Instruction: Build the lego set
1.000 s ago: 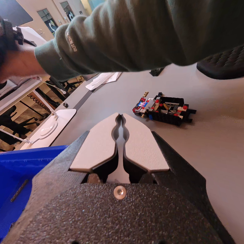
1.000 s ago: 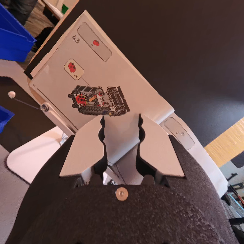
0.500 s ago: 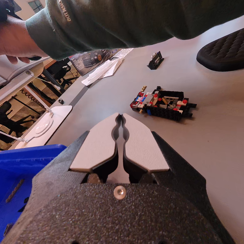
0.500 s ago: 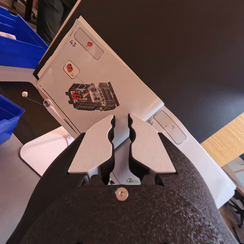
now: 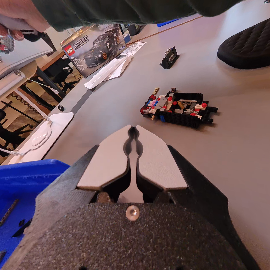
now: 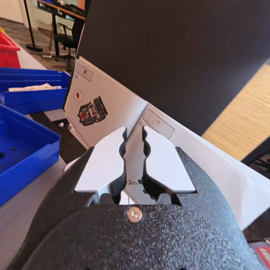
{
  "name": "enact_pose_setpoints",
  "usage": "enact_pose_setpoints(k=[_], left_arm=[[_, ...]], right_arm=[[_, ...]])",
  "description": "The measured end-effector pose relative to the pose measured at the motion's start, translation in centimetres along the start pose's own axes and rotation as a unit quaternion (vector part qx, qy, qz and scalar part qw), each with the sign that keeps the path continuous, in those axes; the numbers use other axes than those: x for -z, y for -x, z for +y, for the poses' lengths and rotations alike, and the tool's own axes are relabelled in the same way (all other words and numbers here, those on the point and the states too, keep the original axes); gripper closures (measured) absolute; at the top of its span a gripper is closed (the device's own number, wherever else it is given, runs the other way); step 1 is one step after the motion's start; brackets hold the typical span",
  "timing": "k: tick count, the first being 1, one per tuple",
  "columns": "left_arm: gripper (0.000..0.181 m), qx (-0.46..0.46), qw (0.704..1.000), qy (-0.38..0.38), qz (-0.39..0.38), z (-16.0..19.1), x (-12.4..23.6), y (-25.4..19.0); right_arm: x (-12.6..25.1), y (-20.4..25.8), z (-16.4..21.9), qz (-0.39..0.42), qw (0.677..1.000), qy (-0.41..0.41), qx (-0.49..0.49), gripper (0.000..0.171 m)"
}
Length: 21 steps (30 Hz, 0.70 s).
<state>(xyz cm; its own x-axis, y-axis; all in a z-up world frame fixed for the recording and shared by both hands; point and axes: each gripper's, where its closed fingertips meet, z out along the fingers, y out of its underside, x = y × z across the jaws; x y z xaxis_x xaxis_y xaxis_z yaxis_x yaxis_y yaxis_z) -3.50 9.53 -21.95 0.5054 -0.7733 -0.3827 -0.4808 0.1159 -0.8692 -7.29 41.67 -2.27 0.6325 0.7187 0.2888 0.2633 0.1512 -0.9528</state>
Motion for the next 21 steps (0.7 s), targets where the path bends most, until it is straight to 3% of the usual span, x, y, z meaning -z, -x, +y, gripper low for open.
enact_pose_setpoints(k=[5, 10, 13, 21], left_arm=[[0.181, -0.002, 1.000, 0.005, 0.007, 0.3, -0.3, -0.3], [0.181, -0.003, 1.000, 0.008, 0.008, 0.4, -0.3, -0.5], [0.181, -0.003, 1.000, 0.012, 0.002, 0.7, -0.3, -0.2], [0.181, -0.002, 1.000, 0.005, 0.005, 0.4, -0.1, -0.1]], right_arm=[[0.2, 0.9, 0.1, 0.111, 0.993, -0.025, 0.024, 0.095], [-4.4, 5.0, 1.9, 0.182, 0.976, 0.023, 0.115, 0.067], [-6.4, 4.8, 1.9, 0.231, 0.964, 0.049, 0.124, 0.067], [-5.5, 3.2, 1.2, 0.256, 0.955, 0.025, 0.146, 0.116]])
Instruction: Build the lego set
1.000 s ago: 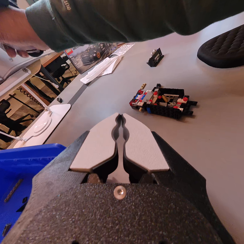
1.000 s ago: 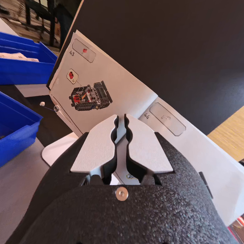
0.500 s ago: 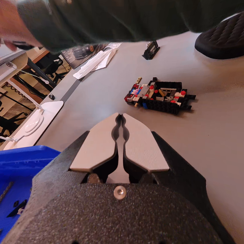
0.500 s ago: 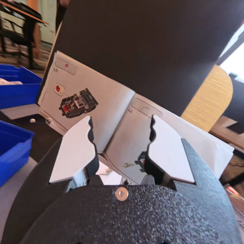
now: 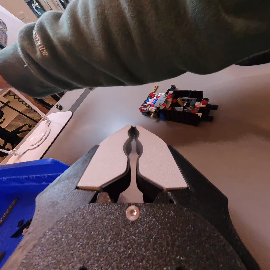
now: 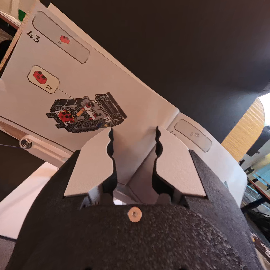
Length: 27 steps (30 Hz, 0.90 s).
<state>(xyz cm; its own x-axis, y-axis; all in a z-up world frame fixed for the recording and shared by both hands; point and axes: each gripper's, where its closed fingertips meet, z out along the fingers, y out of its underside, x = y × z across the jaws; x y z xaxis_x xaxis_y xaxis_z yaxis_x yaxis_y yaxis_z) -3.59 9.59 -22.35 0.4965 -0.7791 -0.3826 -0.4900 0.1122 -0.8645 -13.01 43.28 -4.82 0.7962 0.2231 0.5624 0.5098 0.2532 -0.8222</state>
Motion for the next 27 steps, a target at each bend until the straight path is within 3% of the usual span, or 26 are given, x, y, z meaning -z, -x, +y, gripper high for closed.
enact_pose_setpoints(k=[7, 10, 12, 16, 20, 24, 27], left_arm=[[0.181, 0.001, 1.000, -0.015, -0.004, -1.0, 0.0, 0.0], [0.181, 0.026, 0.999, -0.037, -0.010, -2.6, 0.2, 0.8], [0.181, 0.050, 0.997, -0.050, -0.010, -3.1, 0.3, 1.3], [0.181, 0.069, 0.997, -0.037, -0.004, -1.9, -0.3, 1.4], [0.181, 0.094, 0.995, -0.031, 0.007, -1.2, -0.5, 1.0], [0.181, 0.088, 0.996, -0.023, 0.005, -0.8, -0.1, 0.8], [0.181, 0.078, 0.997, -0.024, 0.005, -0.8, 0.1, 0.7]], right_arm=[[0.4, -1.8, -0.1, -0.027, 0.999, -0.009, -0.041, 0.151], [0.6, -2.2, -0.2, -0.057, 0.995, -0.012, -0.086, 0.158], [1.1, -2.9, -0.5, -0.051, 0.992, -0.014, -0.111, 0.150], [1.4, -0.4, -1.3, -0.041, 0.997, 0.000, -0.059, 0.084], [0.0, 1.7, -1.4, -0.019, 1.000, 0.022, -0.007, 0.063], [-1.4, 1.6, -1.0, 0.001, 1.000, 0.026, 0.008, 0.063], [-1.2, 0.3, -1.2, 0.019, 1.000, 0.001, -0.004, 0.090]])
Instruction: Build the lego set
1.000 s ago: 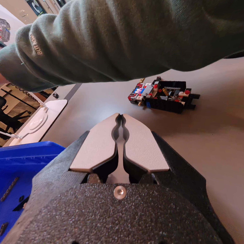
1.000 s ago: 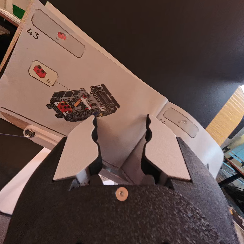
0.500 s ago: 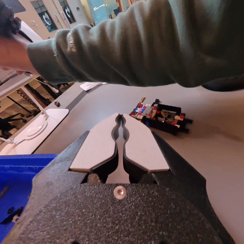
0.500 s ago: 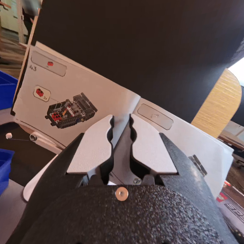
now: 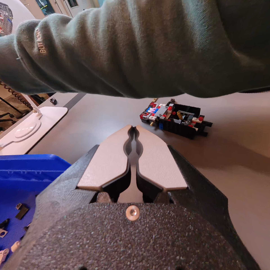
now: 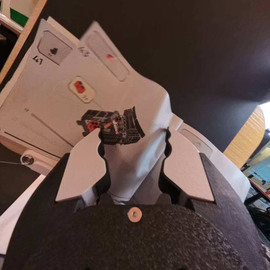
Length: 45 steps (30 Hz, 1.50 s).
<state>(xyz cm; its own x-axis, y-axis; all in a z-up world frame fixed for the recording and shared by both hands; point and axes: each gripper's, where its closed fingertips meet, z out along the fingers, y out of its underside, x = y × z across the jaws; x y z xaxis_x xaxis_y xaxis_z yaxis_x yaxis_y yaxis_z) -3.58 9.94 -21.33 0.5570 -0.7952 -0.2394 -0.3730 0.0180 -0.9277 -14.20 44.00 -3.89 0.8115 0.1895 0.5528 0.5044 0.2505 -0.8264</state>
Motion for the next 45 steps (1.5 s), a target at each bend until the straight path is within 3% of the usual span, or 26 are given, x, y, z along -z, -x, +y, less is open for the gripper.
enact_pose_setpoints(k=[5, 8, 12, 17, 22, 26, 29, 36, 41, 45], left_arm=[[0.181, -0.008, 1.000, -0.003, 0.007, -0.3, 0.0, -0.3], [0.181, -0.018, 1.000, -0.022, -0.011, -1.9, 0.6, 0.7], [0.181, -0.007, 0.998, -0.039, -0.046, -5.5, 1.9, 4.8], [0.152, 0.043, 0.996, 0.019, -0.077, -7.6, 1.0, 13.6], [0.135, 0.074, 0.987, 0.016, -0.139, -8.2, -3.1, 24.5], [0.117, 0.060, 0.984, 0.016, -0.168, -8.9, -7.5, 29.0], [0.108, 0.037, 0.987, 0.001, -0.153, -11.0, -11.2, 28.7], [0.110, -0.025, 0.993, 0.009, -0.112, -13.4, -17.8, 24.9], [0.119, -0.051, 0.995, 0.000, -0.082, -13.2, -18.5, 22.4], [0.129, -0.088, 0.994, 0.001, -0.064, -12.5, -16.8, 19.9]], right_arm=[[0.5, -2.0, 0.0, -0.017, 0.999, -0.030, -0.008, 0.131], [1.1, -2.9, -0.1, -0.070, 0.994, -0.047, -0.071, 0.145], [1.7, -4.4, 1.0, -0.125, 0.980, -0.039, -0.147, 0.148], [2.1, -5.2, 2.4, -0.179, 0.964, -0.028, -0.195, 0.156], [2.4, -5.8, 3.5, -0.223, 0.950, -0.008, -0.221, 0.158], [2.4, -6.6, 4.3, -0.242, 0.943, 0.004, -0.226, 0.157], [2.6, -7.3, 4.9, -0.254, 0.941, 0.007, -0.226, 0.156], [4.3, -11.6, 6.9, -0.233, 0.935, 0.009, -0.268, 0.153], [6.6, -15.4, 7.5, -0.224, 0.929, -0.012, -0.294, 0.153], [8.6, -14.9, 4.8, -0.271, 0.924, -0.057, -0.266, 0.151]])
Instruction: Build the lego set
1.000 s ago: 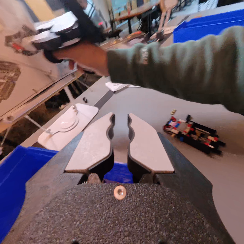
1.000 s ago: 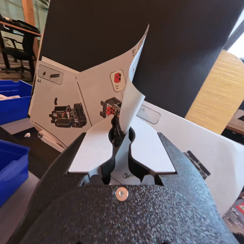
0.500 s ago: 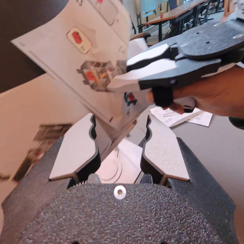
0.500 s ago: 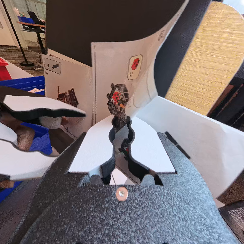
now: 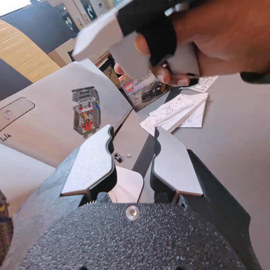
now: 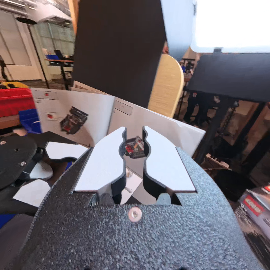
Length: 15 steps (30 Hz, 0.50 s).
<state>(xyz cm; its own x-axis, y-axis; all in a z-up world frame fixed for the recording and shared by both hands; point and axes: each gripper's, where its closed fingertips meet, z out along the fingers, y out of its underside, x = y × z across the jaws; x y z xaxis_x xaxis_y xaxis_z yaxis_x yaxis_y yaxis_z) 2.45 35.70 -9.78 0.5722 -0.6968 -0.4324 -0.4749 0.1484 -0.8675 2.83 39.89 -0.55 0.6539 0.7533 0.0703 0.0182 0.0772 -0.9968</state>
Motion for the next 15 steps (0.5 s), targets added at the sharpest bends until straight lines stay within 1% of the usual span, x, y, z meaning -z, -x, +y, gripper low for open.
enact_pose_setpoints(k=[2, 3, 4, 6, 8, 10, 11, 12, 13, 14, 15], left_arm=[[0.133, -0.006, 1.000, -0.005, 0.000, 0.2, 1.4, -0.9], [0.135, -0.004, 1.000, -0.008, -0.003, 0.4, 2.2, -1.1], [0.137, 0.001, 1.000, -0.012, -0.008, 0.6, 3.1, -1.3], [0.140, 0.017, 0.999, -0.022, -0.026, 1.0, 4.9, -1.3], [0.144, 0.033, 0.998, -0.035, -0.051, 1.3, 6.8, -1.1], [0.146, 0.050, 0.995, -0.041, -0.077, 1.9, 8.6, -0.7], [0.145, 0.059, 0.993, -0.043, -0.089, 2.3, 9.3, -0.4], [0.146, 0.067, 0.992, -0.045, -0.100, 2.6, 10.1, 0.0], [0.146, 0.074, 0.990, -0.046, -0.110, 3.0, 10.8, 0.5], [0.146, 0.080, 0.988, -0.043, -0.123, 3.5, 11.5, 1.1], [0.146, 0.088, 0.986, -0.042, -0.133, 3.9, 12.2, 1.8]], right_arm=[[-0.9, 2.4, -0.8, -0.033, 0.999, 0.005, 0.040, 0.146], [-1.7, 3.4, -0.9, -0.039, 0.997, 0.020, 0.058, 0.140], [-2.8, 4.4, -0.7, -0.041, 0.996, 0.043, 0.070, 0.128], [-5.4, 6.5, 0.1, -0.044, 0.992, 0.089, 0.072, 0.095], [-8.1, 8.1, 0.7, -0.017, 0.989, 0.111, 0.097, 0.077], [-10.6, 8.9, 1.1, 0.035, 0.979, 0.111, 0.164, 0.066], [-11.6, 8.9, 1.5, 0.065, 0.972, 0.117, 0.193, 0.066], [-12.4, 8.3, 2.0, 0.108, 0.959, 0.128, 0.228, 0.070], [-12.8, 7.4, 2.4, 0.147, 0.942, 0.136, 0.269, 0.084], [-13.0, 6.7, 2.6, 0.171, 0.929, 0.135, 0.300, 0.103], [-13.0, 6.4, 2.5, 0.181, 0.923, 0.123, 0.316, 0.119]])
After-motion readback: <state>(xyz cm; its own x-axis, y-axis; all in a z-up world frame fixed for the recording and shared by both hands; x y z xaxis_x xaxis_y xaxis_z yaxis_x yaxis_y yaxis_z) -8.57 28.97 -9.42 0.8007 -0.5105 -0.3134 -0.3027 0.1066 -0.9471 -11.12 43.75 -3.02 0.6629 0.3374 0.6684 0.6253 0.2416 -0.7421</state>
